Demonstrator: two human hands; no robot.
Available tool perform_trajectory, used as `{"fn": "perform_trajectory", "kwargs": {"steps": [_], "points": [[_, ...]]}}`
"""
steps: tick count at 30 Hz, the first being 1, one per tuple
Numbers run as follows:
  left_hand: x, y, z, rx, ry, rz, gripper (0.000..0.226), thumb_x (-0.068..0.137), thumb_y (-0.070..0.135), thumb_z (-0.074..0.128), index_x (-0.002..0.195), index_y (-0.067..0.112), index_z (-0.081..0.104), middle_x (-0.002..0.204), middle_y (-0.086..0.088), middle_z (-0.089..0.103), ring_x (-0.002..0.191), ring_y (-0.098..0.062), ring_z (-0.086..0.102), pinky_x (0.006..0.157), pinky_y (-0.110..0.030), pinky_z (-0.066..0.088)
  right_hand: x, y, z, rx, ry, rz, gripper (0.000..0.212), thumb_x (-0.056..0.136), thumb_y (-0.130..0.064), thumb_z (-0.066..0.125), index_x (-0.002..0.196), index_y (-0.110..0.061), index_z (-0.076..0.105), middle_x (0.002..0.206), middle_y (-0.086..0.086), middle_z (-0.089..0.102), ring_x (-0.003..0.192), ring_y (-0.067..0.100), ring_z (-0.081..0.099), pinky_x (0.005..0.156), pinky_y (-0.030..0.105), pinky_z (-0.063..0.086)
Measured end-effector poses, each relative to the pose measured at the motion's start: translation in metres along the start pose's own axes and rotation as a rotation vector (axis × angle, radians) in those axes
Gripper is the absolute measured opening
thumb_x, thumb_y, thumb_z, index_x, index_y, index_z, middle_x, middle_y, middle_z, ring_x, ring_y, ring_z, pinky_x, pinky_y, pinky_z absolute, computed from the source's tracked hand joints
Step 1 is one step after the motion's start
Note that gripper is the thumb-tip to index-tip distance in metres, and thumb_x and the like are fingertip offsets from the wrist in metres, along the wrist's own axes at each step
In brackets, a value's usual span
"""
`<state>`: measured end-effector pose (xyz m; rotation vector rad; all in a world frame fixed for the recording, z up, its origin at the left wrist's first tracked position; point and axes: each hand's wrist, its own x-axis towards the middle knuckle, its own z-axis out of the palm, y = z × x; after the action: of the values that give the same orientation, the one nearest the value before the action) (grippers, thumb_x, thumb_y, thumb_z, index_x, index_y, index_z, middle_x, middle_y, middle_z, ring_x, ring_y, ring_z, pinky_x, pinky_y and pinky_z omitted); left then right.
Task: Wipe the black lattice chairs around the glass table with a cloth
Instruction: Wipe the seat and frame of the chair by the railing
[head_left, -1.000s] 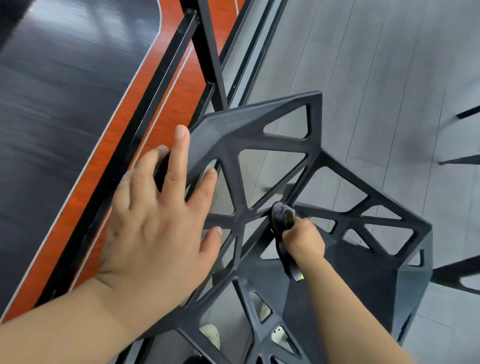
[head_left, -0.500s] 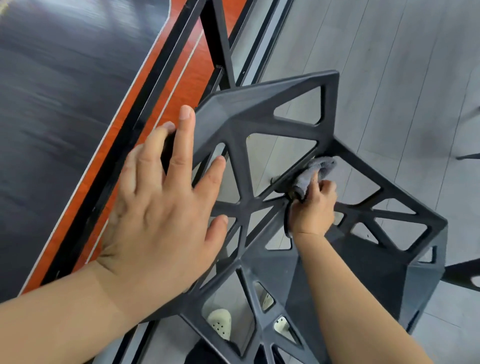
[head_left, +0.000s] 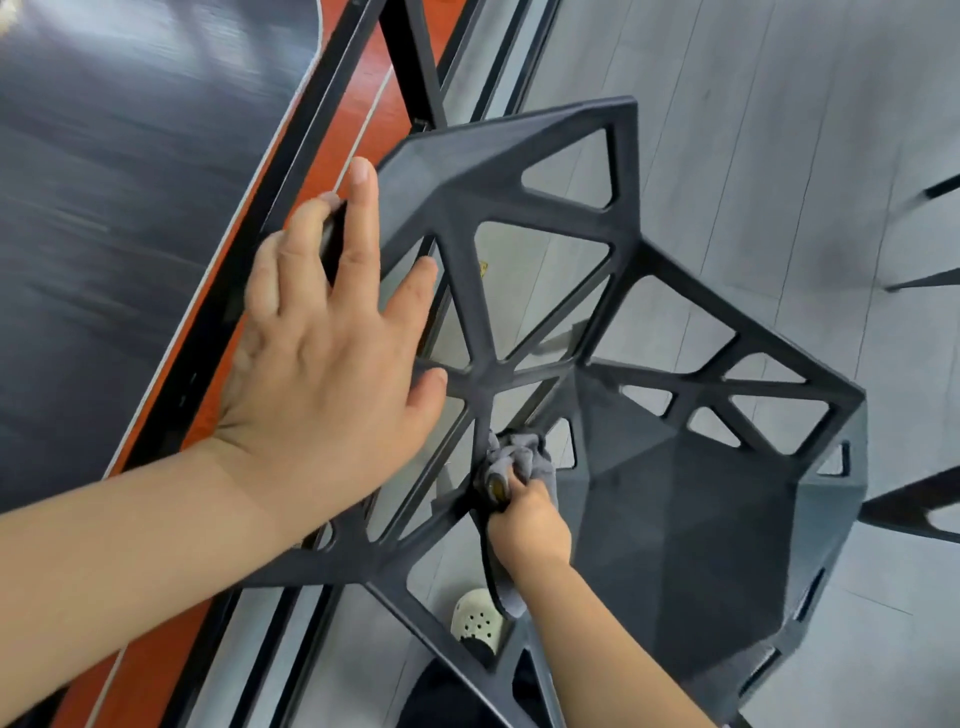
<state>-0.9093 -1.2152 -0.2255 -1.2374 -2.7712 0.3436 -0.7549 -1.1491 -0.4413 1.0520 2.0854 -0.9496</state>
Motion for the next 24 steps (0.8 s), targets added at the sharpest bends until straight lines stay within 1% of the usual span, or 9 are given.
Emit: {"fn": "perform_trajectory", "kwargs": {"steps": [6,9,14,16,18,20,22,23,24], "points": [[-0.002,0.000,-0.004,-0.041,0.019,0.024,0.057,0.079,0.038,0.058,0.129,0.012,0.048,0.154,-0.028,0.004,0.135,-0.047,0.017,0.108,-0.059,0.016,-0.043,0.028,-0.002,-0.205,-0.134,-0.090,0.044,0.087,-0.011,0.041,0.125,-0.031,0.053,0.131,0.002,0.046,0.111,0.027,0.051,0.076,0.031,0.043],[-0.004,0.000,-0.008,-0.063,0.039,0.046,0.053,0.079,0.036,0.058,0.125,0.010,0.050,0.154,-0.028,0.007,0.137,-0.047,0.015,0.109,-0.059,0.016,-0.082,0.055,-0.028,-0.319,-0.093,-0.071,0.041,0.087,-0.009,0.041,0.121,-0.026,0.057,0.122,0.003,0.051,0.112,0.025,0.049,0.081,0.031,0.045],[-0.021,0.019,0.011,-0.071,0.076,0.267,0.046,0.080,0.024,0.053,0.120,0.003,0.059,0.151,-0.021,0.029,0.143,-0.036,0.012,0.116,-0.052,0.005,-0.154,0.115,-0.097,-0.688,0.022,-0.122,0.045,0.089,-0.015,0.041,0.125,-0.041,0.049,0.115,-0.003,0.052,0.112,0.023,0.045,0.088,0.037,0.036],[-0.044,0.046,0.030,-0.138,-0.035,0.355,0.041,0.077,0.023,0.058,0.112,0.003,0.064,0.147,-0.018,0.038,0.143,-0.033,0.016,0.117,-0.048,0.006,-0.170,0.130,-0.112,-0.804,0.049,-0.089,0.039,0.087,-0.017,0.044,0.118,-0.038,0.054,0.112,-0.006,0.054,0.110,0.022,0.045,0.091,0.036,0.032],[-0.074,0.078,0.049,-0.253,-0.213,0.411,0.038,0.081,0.025,0.055,0.113,0.006,0.063,0.148,-0.016,0.037,0.145,-0.030,0.010,0.118,-0.044,0.002,-0.167,0.135,-0.110,-0.819,0.090,-0.080,0.037,0.085,-0.014,0.044,0.113,-0.035,0.058,0.108,-0.005,0.055,0.108,0.023,0.046,0.095,0.037,0.030],[-0.105,0.108,0.071,-0.339,-0.413,0.404,0.039,0.092,0.025,0.042,0.126,0.009,0.052,0.155,-0.012,0.022,0.146,-0.026,-0.006,0.118,-0.042,-0.006,-0.151,0.133,-0.090,-0.726,0.167,-0.099,0.039,0.080,-0.013,0.053,0.110,-0.036,0.062,0.100,-0.003,0.057,0.101,0.025,0.051,0.092,0.039,0.034],[-0.132,0.130,0.090,-0.272,-0.619,0.409,0.044,0.098,0.028,0.031,0.135,0.008,0.043,0.157,-0.012,0.014,0.145,-0.025,-0.012,0.118,-0.043,-0.007,-0.125,0.132,-0.061,-0.510,0.291,-0.136,0.051,0.062,-0.012,0.074,0.106,-0.038,0.068,0.088,-0.001,0.060,0.084,0.029,0.057,0.077,0.042,0.044],[-0.143,0.138,0.098,-0.228,-0.690,0.416,0.047,0.099,0.031,0.029,0.137,0.007,0.041,0.157,-0.013,0.016,0.145,-0.025,-0.012,0.118,-0.044,-0.006,-0.112,0.132,-0.043,-0.406,0.285,-0.158,0.061,0.059,-0.014,0.079,0.114,-0.036,0.066,0.093,0.002,0.063,0.085,0.032,0.059,0.076,0.044,0.046],[-0.152,0.142,0.106,-0.187,-0.746,0.412,0.049,0.100,0.034,0.026,0.139,0.007,0.040,0.156,-0.013,0.019,0.145,-0.025,-0.011,0.118,-0.046,-0.005,-0.100,0.130,-0.025,-0.337,0.231,-0.183,0.067,0.066,-0.022,0.078,0.127,-0.036,0.056,0.111,0.004,0.063,0.101,0.036,0.058,0.087,0.048,0.044]]}}
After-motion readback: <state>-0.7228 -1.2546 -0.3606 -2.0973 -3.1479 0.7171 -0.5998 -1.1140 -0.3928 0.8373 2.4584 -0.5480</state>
